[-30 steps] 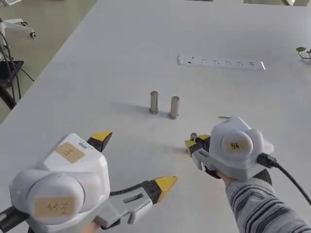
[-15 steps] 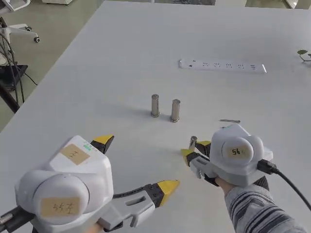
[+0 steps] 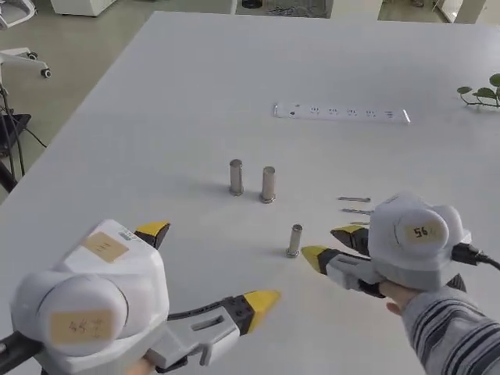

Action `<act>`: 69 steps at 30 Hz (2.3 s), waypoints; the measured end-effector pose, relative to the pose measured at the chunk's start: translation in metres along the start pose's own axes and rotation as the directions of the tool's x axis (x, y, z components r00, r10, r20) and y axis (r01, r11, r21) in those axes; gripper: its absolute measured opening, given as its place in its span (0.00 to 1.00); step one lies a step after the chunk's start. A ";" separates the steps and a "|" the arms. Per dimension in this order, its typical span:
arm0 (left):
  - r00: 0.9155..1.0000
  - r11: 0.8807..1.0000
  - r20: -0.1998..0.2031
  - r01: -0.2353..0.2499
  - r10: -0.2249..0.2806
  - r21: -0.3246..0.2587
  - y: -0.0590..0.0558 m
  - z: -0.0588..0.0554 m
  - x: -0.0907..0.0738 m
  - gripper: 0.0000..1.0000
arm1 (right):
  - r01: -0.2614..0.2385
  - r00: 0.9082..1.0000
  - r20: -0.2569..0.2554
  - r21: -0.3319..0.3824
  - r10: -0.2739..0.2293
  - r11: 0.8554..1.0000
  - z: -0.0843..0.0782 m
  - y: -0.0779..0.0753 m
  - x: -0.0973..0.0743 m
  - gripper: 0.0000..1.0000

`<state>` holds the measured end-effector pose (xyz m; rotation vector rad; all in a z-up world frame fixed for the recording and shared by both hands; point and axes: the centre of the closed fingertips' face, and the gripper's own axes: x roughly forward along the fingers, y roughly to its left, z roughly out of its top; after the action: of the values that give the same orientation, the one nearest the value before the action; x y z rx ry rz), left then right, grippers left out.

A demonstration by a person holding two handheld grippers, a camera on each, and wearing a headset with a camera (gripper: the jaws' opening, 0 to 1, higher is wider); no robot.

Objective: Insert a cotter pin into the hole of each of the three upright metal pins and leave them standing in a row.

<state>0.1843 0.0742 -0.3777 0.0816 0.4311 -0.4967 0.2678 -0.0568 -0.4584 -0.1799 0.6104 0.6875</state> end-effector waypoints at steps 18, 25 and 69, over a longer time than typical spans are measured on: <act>1.000 1.000 -0.015 0.012 -0.012 0.009 0.001 -0.004 0.005 0.89 | -0.179 0.945 -0.308 -0.192 0.114 0.965 -0.022 -0.054 0.008 0.23; 1.000 1.000 -0.025 0.008 -0.008 0.005 0.002 -0.009 0.007 0.88 | -0.261 0.907 -0.392 -0.244 0.151 0.934 -0.026 -0.063 0.015 0.15; 0.999 1.000 -0.047 -0.024 0.024 -0.008 0.013 -0.020 0.011 0.84 | -0.327 0.854 -0.508 -0.360 0.111 0.874 -0.024 -0.102 0.015 0.00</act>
<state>0.1920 0.0843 -0.4006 0.0897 0.4775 -0.4701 0.3312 -0.1351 -0.4904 -0.7245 0.9532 1.0201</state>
